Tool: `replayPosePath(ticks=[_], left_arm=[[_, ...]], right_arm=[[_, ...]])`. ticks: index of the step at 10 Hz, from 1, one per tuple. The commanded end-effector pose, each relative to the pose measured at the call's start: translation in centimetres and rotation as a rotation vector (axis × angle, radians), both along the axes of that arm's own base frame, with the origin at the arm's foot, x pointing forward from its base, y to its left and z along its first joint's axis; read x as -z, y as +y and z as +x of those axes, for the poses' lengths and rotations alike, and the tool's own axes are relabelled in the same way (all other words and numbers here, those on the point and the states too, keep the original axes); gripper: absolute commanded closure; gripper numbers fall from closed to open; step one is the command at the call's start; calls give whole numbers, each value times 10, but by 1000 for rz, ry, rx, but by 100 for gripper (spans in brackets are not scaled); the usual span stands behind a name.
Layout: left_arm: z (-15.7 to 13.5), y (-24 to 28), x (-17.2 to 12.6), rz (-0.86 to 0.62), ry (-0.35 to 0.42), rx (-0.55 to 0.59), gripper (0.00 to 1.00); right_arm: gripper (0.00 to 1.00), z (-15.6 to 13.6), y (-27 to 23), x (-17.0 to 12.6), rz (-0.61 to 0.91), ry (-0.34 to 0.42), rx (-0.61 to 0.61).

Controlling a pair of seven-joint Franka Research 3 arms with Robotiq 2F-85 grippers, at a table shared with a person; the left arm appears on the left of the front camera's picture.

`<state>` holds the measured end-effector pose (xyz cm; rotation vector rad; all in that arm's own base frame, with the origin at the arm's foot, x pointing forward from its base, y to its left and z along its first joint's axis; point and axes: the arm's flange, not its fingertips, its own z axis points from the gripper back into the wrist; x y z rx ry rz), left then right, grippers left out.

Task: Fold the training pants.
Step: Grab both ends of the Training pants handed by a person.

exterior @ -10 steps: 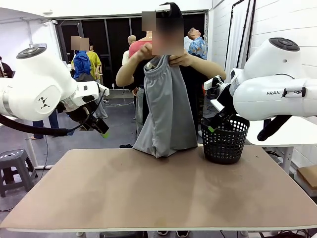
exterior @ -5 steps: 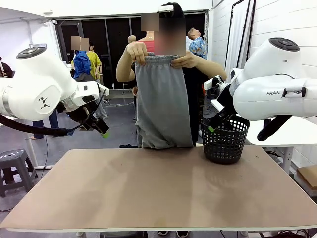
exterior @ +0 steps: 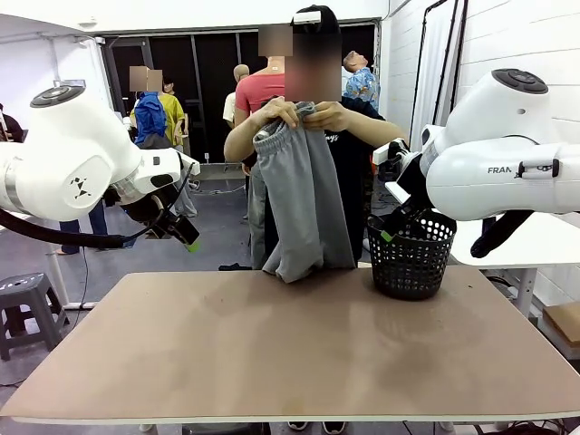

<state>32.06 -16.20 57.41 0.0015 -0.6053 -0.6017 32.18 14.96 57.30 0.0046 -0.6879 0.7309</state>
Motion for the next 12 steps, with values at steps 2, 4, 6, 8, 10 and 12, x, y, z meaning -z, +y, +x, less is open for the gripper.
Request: replayPosePath(ticks=[2, 4, 6, 8, 10, 12], left_arm=[[0, 0, 0, -3, 1, 1, 0], [0, 0, 0, -3, 1, 1, 0], [0, 0, 0, -3, 1, 1, 0], [0, 0, 0, -3, 1, 1, 0], [0, 0, 0, -3, 1, 1, 0], [0, 0, 0, -3, 1, 1, 0]], right_arm=[[0, 0, 0, 0, 8, 3, -7], [0, 0, 0, 0, 8, 3, -7], [0, 0, 0, 0, 8, 3, -7], [0, 0, 0, 0, 8, 3, -7], [0, 0, 0, 0, 8, 3, -7], [0, 0, 0, 0, 8, 3, -7]])
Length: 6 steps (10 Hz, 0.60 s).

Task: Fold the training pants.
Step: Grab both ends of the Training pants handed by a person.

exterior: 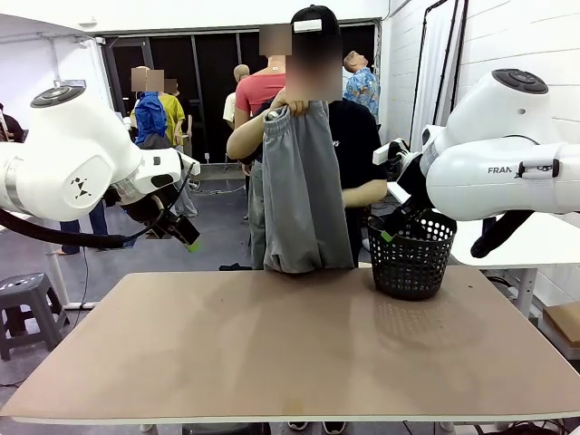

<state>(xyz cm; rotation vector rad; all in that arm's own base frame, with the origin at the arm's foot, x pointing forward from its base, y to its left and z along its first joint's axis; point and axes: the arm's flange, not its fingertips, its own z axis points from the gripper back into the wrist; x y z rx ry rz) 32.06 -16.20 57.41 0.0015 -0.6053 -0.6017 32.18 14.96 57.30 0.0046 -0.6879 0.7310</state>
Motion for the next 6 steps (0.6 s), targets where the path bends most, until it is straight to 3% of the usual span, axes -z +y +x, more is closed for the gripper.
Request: replayPosePath(ticks=[1, 6], left_arm=[[0, 0, 0, -3, 1, 1, 0], [0, 0, 0, -3, 1, 1, 0]], right_arm=[[0, 0, 0, 0, 8, 3, -7], [0, 0, 0, 0, 8, 3, -7]])
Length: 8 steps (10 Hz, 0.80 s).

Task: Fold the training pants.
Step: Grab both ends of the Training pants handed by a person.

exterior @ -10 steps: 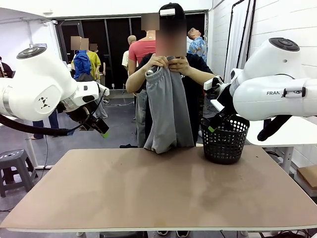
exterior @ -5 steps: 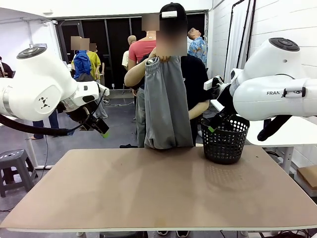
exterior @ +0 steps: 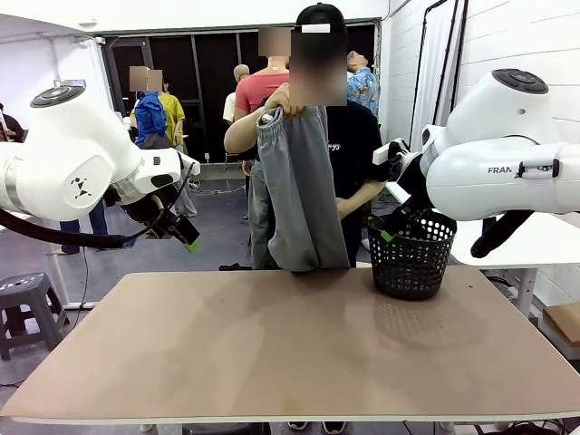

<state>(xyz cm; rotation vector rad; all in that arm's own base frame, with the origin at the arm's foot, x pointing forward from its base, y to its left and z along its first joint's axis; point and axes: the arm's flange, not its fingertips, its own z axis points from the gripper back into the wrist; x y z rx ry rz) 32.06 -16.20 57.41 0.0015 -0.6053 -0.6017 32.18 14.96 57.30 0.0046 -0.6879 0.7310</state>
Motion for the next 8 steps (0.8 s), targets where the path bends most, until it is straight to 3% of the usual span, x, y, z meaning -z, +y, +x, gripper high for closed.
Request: replayPosePath(ticks=[1, 8], left_arm=[[0, 0, 0, -3, 1, 1, 0], [0, 0, 0, -3, 1, 1, 0]], right_arm=[[0, 0, 0, 0, 8, 3, -7], [0, 0, 0, 0, 8, 3, -7]])
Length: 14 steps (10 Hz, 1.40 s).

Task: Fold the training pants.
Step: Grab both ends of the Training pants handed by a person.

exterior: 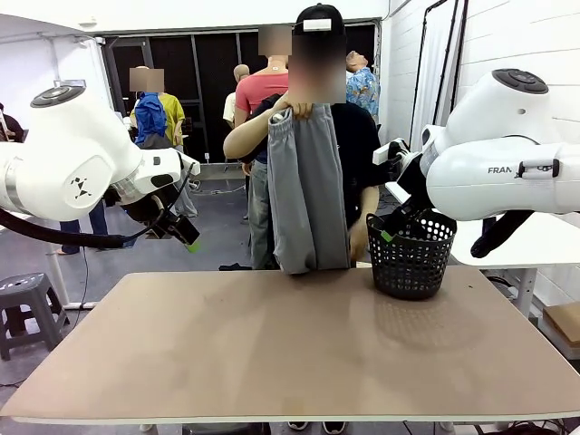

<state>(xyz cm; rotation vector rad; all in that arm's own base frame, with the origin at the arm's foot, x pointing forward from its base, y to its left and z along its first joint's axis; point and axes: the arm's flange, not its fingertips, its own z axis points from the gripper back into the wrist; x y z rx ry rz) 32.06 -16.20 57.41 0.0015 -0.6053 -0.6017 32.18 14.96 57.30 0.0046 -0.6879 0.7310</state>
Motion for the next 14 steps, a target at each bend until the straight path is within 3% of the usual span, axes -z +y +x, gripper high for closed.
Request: replayPosePath(ticks=[1, 14], left_arm=[[0, 0, 0, -3, 1, 1, 0], [0, 0, 0, -3, 1, 1, 0]], right_arm=[[0, 0, 0, 0, 8, 3, -7], [0, 0, 0, 0, 8, 3, -7]])
